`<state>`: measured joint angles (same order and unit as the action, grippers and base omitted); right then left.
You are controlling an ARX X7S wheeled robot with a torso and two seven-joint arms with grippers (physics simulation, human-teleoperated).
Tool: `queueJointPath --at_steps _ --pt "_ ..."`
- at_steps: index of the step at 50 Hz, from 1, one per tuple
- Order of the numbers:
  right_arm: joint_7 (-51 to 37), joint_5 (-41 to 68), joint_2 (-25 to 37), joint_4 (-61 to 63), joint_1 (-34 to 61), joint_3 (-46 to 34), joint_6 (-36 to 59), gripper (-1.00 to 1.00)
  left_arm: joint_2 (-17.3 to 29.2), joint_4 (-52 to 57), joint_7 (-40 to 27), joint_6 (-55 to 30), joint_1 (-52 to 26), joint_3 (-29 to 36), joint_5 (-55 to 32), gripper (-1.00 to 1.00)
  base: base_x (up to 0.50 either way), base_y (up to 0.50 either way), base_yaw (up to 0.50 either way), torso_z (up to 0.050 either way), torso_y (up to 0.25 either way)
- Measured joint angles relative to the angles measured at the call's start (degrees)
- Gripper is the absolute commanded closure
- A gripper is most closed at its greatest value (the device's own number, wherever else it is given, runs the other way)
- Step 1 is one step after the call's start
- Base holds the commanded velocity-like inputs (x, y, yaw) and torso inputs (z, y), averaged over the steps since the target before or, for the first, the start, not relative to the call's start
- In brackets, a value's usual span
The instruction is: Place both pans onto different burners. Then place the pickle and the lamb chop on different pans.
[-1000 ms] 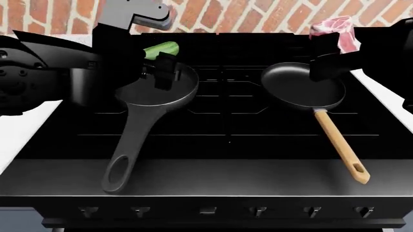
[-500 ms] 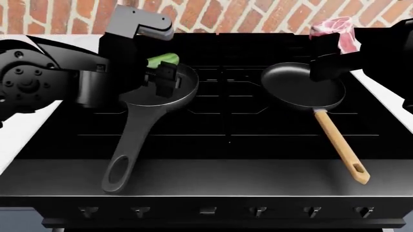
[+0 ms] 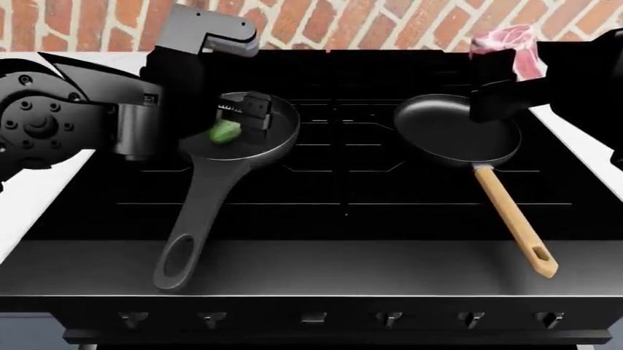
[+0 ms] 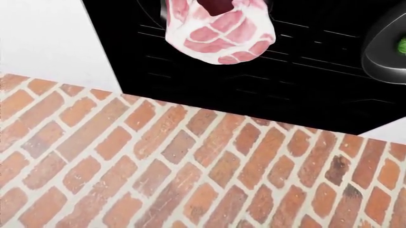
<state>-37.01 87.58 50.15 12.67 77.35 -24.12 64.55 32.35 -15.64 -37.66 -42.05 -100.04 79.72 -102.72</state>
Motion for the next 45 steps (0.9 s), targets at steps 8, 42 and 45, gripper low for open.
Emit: queueJointPath --at_steps 8,42,45 --pt "-0.4 0.4 0.1 0.2 0.3 -0.1 0.2 1.0 1.9 4.1 -2.0 1.4 -0.4 -1.5 -0.2 -1.0 0.0 0.0 0.0 0.0 0.0" --pt "4.3 -6.1 -6.6 -12.6 5.5 -7.3 3.1 1.0 16.8 33.5 -10.4 20.5 7.6 -10.3 8.3 -1.0 0.0 0.0 0.0 0.0 0.0" --pt "5.3 -6.8 -7.2 -13.9 5.9 -8.0 3.2 1.0 17.1 34.2 -10.7 20.9 7.7 -10.6 8.5 -1.0 0.0 0.0 0.0 0.0 0.0"
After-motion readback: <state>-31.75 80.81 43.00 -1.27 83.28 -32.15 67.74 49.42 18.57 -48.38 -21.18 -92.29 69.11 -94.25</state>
